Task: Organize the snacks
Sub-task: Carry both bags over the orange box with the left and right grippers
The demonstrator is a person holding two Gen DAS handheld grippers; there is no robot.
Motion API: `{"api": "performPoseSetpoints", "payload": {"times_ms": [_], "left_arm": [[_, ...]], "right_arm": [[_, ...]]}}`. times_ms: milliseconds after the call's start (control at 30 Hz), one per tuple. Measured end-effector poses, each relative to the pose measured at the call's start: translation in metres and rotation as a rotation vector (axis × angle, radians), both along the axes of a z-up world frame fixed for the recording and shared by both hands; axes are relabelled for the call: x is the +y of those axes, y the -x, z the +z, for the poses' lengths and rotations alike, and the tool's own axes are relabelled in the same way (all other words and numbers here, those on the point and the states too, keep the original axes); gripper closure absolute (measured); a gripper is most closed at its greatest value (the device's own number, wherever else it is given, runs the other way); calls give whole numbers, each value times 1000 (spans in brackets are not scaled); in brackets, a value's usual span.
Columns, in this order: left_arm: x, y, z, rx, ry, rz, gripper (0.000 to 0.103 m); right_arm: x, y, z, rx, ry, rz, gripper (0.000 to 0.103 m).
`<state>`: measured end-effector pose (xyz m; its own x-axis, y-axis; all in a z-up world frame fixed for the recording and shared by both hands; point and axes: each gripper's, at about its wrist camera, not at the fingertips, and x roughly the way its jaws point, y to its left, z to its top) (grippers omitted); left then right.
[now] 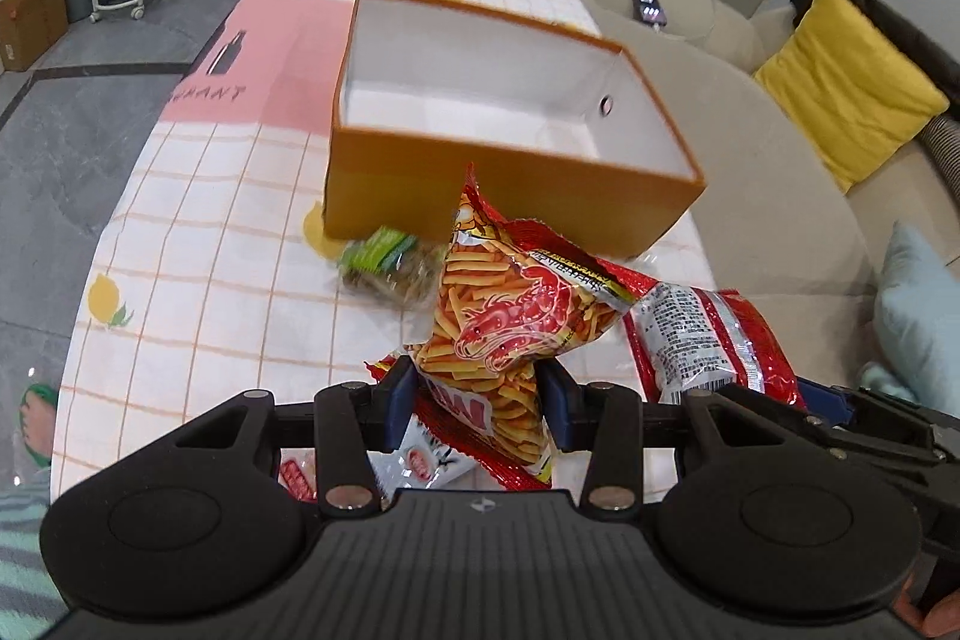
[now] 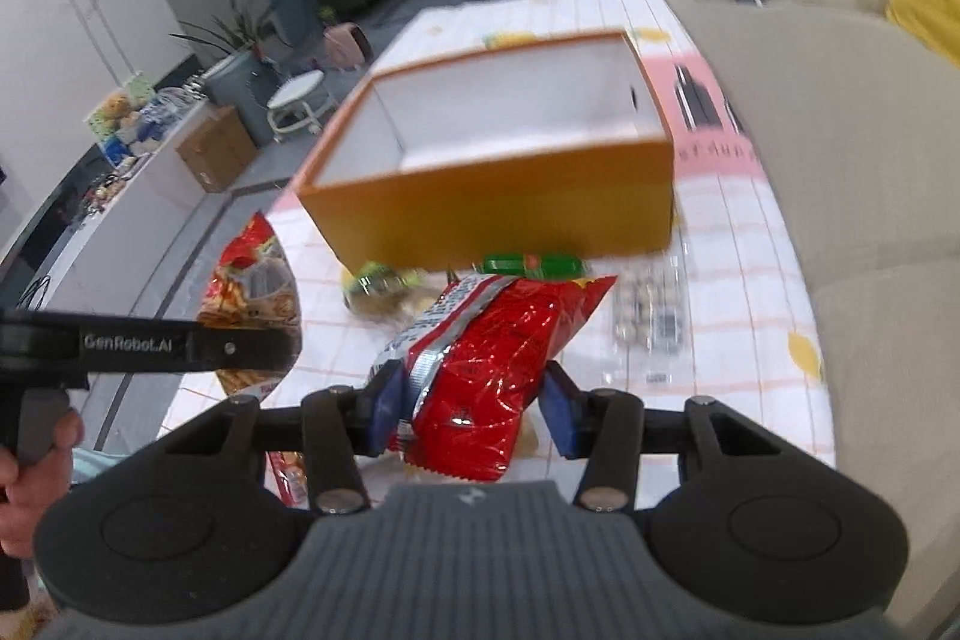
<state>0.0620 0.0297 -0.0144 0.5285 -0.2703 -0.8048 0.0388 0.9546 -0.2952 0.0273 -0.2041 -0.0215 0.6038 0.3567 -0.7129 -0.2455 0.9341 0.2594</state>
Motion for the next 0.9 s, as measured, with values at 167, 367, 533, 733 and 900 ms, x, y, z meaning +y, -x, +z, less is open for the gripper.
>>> {"api": "performPoseSetpoints", "payload": {"times_ms": [167,367,533,733,900], "left_arm": [[0,-17,23,-52,-12,-2,54],[5,-49,37,-79,-6,8,54],[14,-88,39,-43,27,10,54],[17,-144,34,27,27,2,55],[16,-192,12,151,-4,3,55]], "right_arm": [[1,-16,21,-75,29,43,58],[7,-53,43,-166,43,75,58],[19,-93,49,-198,68,131,58],[35,-152,46,-178,69,192,58],[48,-202,31,-118,85,225,58]]}}
